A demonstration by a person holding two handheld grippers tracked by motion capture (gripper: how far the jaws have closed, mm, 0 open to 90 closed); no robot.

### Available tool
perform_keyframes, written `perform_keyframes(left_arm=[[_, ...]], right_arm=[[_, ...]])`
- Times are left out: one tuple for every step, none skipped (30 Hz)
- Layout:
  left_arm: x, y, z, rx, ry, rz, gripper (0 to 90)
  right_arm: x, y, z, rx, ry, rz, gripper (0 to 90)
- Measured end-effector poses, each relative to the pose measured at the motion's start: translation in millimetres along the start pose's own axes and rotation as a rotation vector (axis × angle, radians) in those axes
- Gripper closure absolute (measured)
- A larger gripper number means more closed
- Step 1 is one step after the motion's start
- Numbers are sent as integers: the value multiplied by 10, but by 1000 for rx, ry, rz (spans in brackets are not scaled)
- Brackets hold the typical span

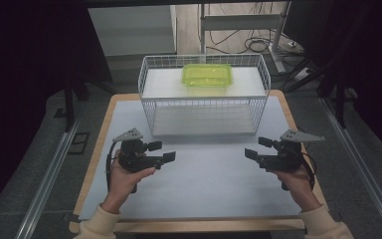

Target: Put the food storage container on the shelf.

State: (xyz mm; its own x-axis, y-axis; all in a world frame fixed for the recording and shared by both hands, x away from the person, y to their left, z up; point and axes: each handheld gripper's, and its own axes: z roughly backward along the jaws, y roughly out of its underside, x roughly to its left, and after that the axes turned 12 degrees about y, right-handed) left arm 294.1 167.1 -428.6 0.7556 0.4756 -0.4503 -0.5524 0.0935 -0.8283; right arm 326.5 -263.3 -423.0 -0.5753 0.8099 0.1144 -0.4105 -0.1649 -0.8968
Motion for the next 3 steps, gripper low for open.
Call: perform_keyframes(left_arm=[[-2, 15, -2, -3, 3, 5, 223], [-2, 23, -3, -3, 3, 1, 223], [-8, 35, -5, -4, 4, 3, 223]], right_arm=[[3, -1, 4, -2, 0, 6, 201], [14, -3, 5, -3, -4, 9, 193], [22, -4, 4, -2, -7, 18, 186]])
